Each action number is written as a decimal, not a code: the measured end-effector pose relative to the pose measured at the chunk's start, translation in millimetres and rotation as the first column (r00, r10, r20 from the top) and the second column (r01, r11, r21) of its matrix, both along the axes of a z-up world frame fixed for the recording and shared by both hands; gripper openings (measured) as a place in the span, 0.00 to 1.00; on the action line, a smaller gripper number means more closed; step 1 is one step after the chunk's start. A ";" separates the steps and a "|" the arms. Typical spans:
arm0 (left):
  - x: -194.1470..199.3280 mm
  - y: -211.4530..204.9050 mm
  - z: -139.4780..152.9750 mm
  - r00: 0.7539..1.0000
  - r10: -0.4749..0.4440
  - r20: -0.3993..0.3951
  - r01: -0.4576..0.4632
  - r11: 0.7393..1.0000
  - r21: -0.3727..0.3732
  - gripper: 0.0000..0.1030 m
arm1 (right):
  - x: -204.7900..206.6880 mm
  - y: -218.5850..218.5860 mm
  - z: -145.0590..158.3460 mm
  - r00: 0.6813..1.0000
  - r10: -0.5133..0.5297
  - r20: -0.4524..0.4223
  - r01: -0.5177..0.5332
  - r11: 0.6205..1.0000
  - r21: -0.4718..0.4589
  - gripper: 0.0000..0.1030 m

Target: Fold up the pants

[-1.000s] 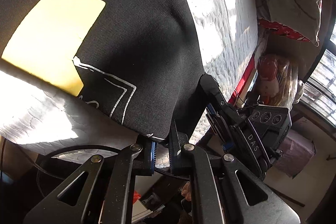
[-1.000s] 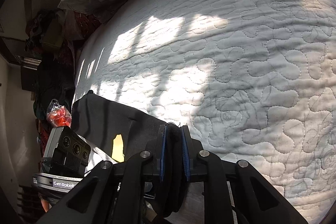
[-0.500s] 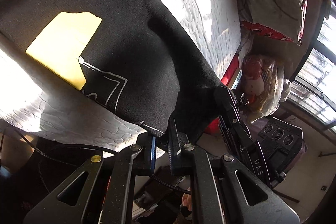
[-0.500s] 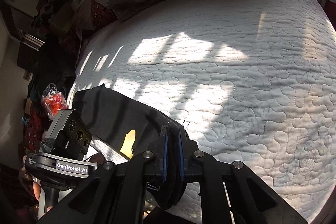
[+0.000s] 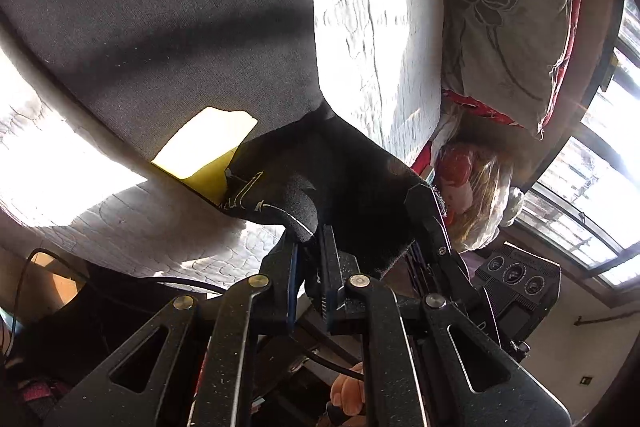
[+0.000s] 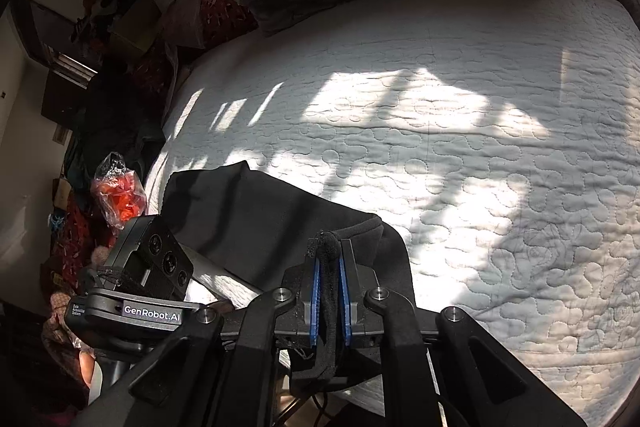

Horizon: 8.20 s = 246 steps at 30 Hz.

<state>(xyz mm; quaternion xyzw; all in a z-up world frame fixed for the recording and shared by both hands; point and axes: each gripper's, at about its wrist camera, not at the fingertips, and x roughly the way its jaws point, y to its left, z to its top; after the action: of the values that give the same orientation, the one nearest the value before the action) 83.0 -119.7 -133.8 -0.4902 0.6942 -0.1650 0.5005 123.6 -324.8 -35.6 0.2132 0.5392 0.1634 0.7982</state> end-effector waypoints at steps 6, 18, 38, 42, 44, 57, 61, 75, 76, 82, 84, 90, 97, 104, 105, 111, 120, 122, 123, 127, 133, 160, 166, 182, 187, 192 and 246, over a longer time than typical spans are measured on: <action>0.7 -8.9 -2.0 0.998 -0.056 0.035 0.055 0.998 0.038 0.07 | 5.7 3.5 -13.4 0.999 -0.040 -0.033 0.040 0.999 0.008 0.08; -2.6 -24.6 -9.2 0.997 -0.079 0.002 0.078 0.996 0.048 0.07 | -112.2 -78.2 -121.1 0.874 -0.344 -0.343 0.477 0.739 0.476 0.64; -15.6 -82.6 -12.2 0.987 -0.158 -0.030 0.160 0.983 0.086 0.07 | -71.3 -86.4 -72.6 0.917 -0.378 -0.126 0.397 0.846 0.357 0.13; -12.8 -83.7 -12.9 0.987 -0.155 -0.036 0.157 0.986 0.062 0.07 | -59.0 -80.1 -51.4 0.950 -0.302 -0.085 0.313 0.931 0.186 0.13; -11.8 -79.8 -11.5 0.988 -0.149 -0.037 0.151 0.987 0.048 0.07 | -55.6 -79.1 -47.3 0.955 -0.283 -0.084 0.293 0.944 0.151 0.13; -0.6 -16.2 -6.0 0.997 -0.016 -0.072 0.012 0.999 -0.053 0.07 | -21.6 -27.6 -19.2 0.984 -0.166 -0.071 0.166 0.986 -0.001 0.13; 1.6 15.3 -11.3 0.996 0.028 -0.080 -0.033 0.998 -0.060 0.07 | -9.7 3.4 -11.5 0.990 -0.126 -0.064 0.123 0.991 -0.049 0.13; 12.8 102.5 -46.9 0.976 0.167 -0.140 -0.171 0.985 -0.024 0.07 | 41.0 109.3 -46.3 0.987 -0.051 -0.154 0.036 0.994 -0.102 0.22; 13.5 107.4 -47.1 0.975 0.175 -0.137 -0.180 0.984 -0.021 0.07 | 43.7 114.1 -50.5 0.985 -0.054 -0.166 0.038 0.995 -0.095 0.23; 19.2 124.9 -48.6 0.971 0.204 -0.120 -0.202 0.979 0.028 0.07 | 57.0 138.6 -70.3 0.976 -0.061 -0.209 0.043 0.995 -0.090 0.31; 18.9 131.6 -45.8 0.973 0.208 -0.097 -0.203 0.977 0.057 0.07 | 59.8 143.4 -73.7 0.974 -0.065 -0.218 0.047 0.995 -0.088 0.40; 20.5 134.4 -16.0 0.991 0.124 0.041 -0.128 0.982 0.138 0.08 | 53.0 138.1 -68.0 0.975 -0.098 -0.201 0.093 0.995 -0.035 0.47; 14.7 99.1 15.7 0.984 -0.029 0.176 0.007 0.992 0.125 0.15 | 1.4 88.1 -47.5 0.967 -0.205 -0.150 0.223 0.968 0.117 0.47; 33.3 53.4 18.1 0.956 -0.178 0.232 0.107 0.951 0.292 0.15 | -36.6 31.5 -68.7 0.923 -0.340 -0.180 0.376 0.897 0.234 0.53; 36.6 55.2 13.5 0.960 -0.173 0.220 0.092 0.938 0.334 0.15 | -39.5 27.2 -74.7 0.918 -0.352 -0.183 0.392 0.878 0.276 0.53; 43.7 85.4 -11.1 0.988 -0.074 0.135 0.043 0.974 0.223 0.08 | -50.7 13.6 -114.6 0.895 -0.381 -0.232 0.442 0.831 0.338 0.40; 34.6 177.2 55.5 0.933 -0.102 0.344 -0.015 0.947 0.321 0.39 | -62.4 5.8 -68.3 0.905 -0.407 -0.124 0.422 0.822 0.382 0.59; 35.5 208.1 63.6 0.924 -0.088 0.372 -0.054 0.934 0.354 0.39 | -60.5 14.0 -61.9 0.912 -0.397 -0.105 0.407 0.841 0.357 0.59; 36.6 221.9 67.0 0.922 -0.082 0.379 -0.070 0.926 0.370 0.39 | -58.1 21.0 -60.7 0.917 -0.386 -0.102 0.396 0.849 0.350 0.59; 48.4 276.4 72.5 0.919 -0.074 0.387 -0.116 0.888 0.444 0.39 | -50.4 51.9 -63.3 0.939 -0.326 -0.106 0.343 0.888 0.305 0.60; 82.9 321.6 63.4 0.914 -0.213 0.344 -0.027 0.816 0.578 0.39 | -44.7 137.5 -55.6 0.991 -0.123 -0.044 0.128 0.983 0.135 0.60; 240.5 274.6 11.0 0.558 -0.744 0.369 0.666 0.666 0.336 0.46 | -17.5 342.1 -49.8 0.984 0.154 0.088 -0.128 0.959 -0.254 0.59; 214.6 263.0 18.7 0.382 -0.817 0.433 0.764 0.542 0.350 0.57 | -10.5 363.6 -52.3 0.983 0.168 0.076 -0.141 0.949 -0.283 0.59; 219.9 249.0 17.7 0.424 -0.857 0.293 0.814 0.503 0.291 0.58 | 12.6 456.1 -54.8 0.963 0.174 0.207 -0.038 0.846 -0.532 0.66; 229.1 252.8 11.9 0.488 -0.840 0.236 0.805 0.538 0.250 0.58 | 30.6 485.7 -72.8 0.957 0.181 0.225 0.001 0.779 -0.628 0.66; 226.5 259.4 13.4 0.524 -0.819 0.235 0.773 0.573 0.274 0.52 | 44.7 491.8 -87.8 0.952 0.195 0.238 0.028 0.715 -0.699 0.63; 116.3 -79.6 35.2 0.716 -0.687 -0.120 0.659 0.610 0.439 0.22 | -65.7 57.0 -56.2 0.927 -0.362 0.096 0.330 0.910 0.249 0.28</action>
<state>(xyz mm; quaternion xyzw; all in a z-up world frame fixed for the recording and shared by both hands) 199.3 -199.3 -98.6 -0.0576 0.8298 -0.1893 0.5217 58.0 -267.8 -91.8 0.3839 0.4128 0.0945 0.8205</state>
